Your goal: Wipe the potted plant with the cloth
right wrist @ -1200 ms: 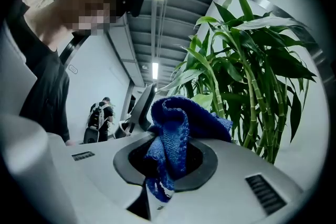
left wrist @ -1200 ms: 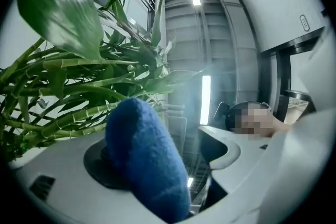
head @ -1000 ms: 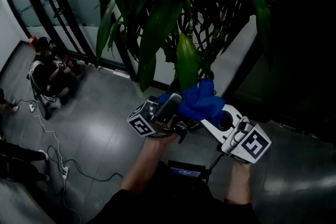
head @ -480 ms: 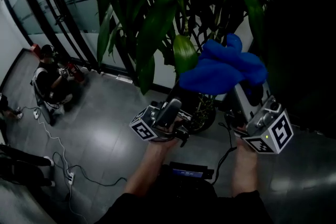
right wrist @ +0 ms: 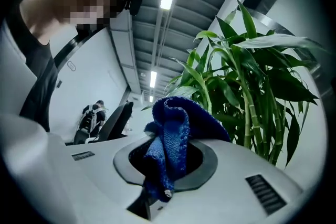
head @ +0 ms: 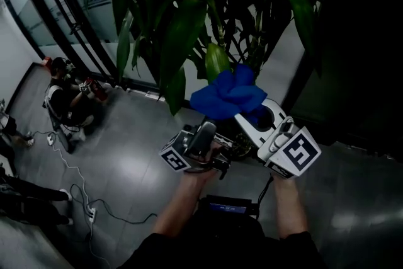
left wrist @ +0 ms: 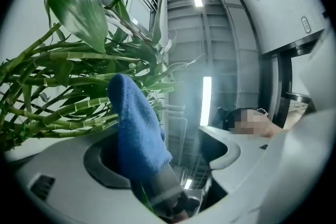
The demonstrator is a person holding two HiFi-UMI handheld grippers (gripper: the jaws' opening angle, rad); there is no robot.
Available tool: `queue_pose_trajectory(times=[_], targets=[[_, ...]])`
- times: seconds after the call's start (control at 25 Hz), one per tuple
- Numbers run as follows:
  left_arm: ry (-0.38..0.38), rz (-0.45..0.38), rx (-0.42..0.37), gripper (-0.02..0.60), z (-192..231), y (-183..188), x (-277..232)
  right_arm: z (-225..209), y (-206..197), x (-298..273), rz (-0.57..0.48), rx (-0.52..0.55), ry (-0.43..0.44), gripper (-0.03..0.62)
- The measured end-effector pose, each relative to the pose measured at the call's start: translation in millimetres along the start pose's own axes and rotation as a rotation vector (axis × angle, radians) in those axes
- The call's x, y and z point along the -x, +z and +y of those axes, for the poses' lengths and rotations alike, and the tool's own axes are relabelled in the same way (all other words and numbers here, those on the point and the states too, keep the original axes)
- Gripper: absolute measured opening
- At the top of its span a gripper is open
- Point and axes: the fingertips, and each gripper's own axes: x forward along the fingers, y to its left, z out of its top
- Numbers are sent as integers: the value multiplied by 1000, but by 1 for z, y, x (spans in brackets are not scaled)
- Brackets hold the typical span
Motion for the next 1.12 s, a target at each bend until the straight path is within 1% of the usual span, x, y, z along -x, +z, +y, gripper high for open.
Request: queue_pose_trajectory(times=[0.24, 0.4, 0.56, 0.76, 0.88, 1.0, 1.12], targets=[[10, -35, 21, 387, 4, 2, 1, 18, -27, 19, 59, -7, 15, 78], [18, -21, 9, 387, 6, -2, 2, 26, -39, 29, 89, -5, 12, 78], [42, 3, -9, 387, 11, -9, 7, 29, -53, 40, 132, -22, 6, 78], [81, 21, -58, 387, 17, -8, 23, 38, -76, 55, 216, -23, 41, 78], [122, 48, -108, 388, 18, -9, 27, 43, -91, 69, 267, -32, 52, 78], [158, 68, -168, 387, 16, -8, 32, 37, -93, 83, 253, -46, 46, 78], [193, 62, -218, 387, 11, -2, 40, 22, -84, 100, 224, -73, 1, 78]])
